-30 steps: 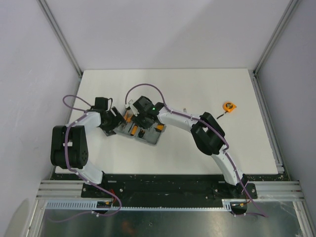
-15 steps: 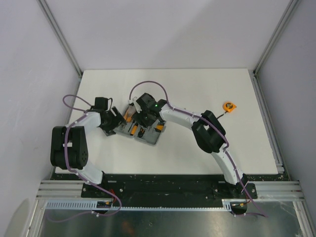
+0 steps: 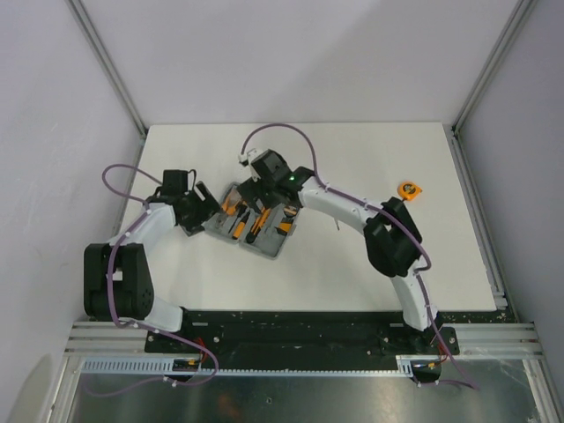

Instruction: Pack the tool kit

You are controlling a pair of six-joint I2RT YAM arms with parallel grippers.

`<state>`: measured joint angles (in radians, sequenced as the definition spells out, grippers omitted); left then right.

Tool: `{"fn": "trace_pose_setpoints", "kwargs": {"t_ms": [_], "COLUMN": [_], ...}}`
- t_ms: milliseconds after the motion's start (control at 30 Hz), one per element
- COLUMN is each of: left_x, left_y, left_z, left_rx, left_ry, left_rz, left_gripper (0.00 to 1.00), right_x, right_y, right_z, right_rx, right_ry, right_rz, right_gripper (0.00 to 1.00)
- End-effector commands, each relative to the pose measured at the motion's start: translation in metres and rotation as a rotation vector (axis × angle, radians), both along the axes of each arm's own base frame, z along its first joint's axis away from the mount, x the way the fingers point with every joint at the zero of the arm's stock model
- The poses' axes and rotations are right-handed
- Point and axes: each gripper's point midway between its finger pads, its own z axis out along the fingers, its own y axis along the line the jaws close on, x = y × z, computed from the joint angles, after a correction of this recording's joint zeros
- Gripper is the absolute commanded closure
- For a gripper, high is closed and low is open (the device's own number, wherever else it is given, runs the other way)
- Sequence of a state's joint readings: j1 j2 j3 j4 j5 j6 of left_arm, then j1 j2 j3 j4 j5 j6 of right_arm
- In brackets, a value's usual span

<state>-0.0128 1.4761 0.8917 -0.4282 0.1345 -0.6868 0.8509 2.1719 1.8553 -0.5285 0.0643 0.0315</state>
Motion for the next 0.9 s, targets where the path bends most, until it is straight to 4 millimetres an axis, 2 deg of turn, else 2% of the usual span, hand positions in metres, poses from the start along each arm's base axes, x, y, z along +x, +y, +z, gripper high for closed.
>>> {"fn": "trace_pose_setpoints", "kwargs": {"t_ms": [0, 100, 200, 300, 400, 633, 767, 867], "left_x": [0.008, 0.012, 0.016, 0.022, 0.027, 0.04, 0.048, 0.052], "left_y": [0.004, 0.008, 0.014, 0.02, 0.023, 0.041, 0.047, 0.06], "left_z": [0.017, 0.02, 0.024, 0.027, 0.031, 0.031, 0.024, 0.018], "left_rx": [0.036, 0.055, 0.08, 0.108, 0.121, 0.233, 0.244, 0.233], "left_ry": [-0.074, -0.087, -0.099, -0.111, -0.12, -0.137, -0.121, -0.104], "left_rz": [-0.013, 0.0, 0.02, 0.042, 0.049, 0.054, 0.078, 0.122], "left_gripper": [0.16, 0.16, 0.16, 0.16, 0.16, 0.11, 0.09, 0.08], "right_x": [0.015, 0.019, 0.029, 0.034, 0.039, 0.061, 0.078, 0.088], "right_y": [-0.013, -0.038, -0.081, -0.121, -0.156, -0.189, -0.195, -0.192], "right_z": [0.072, 0.071, 0.057, 0.037, 0.013, -0.02, -0.031, -0.038], "right_rx": [0.125, 0.139, 0.142, 0.198, 0.189, 0.071, 0.08, 0.091], "right_ry": [-0.112, -0.069, 0.001, 0.104, 0.16, 0.149, 0.18, 0.215], "right_rz": [-0.126, -0.245, -0.437, -0.589, -0.7, -0.7, -0.682, -0.643], "right_gripper": [0.01, 0.01, 0.03, 0.19, 0.24, 0.17, 0.14, 0.13]}}
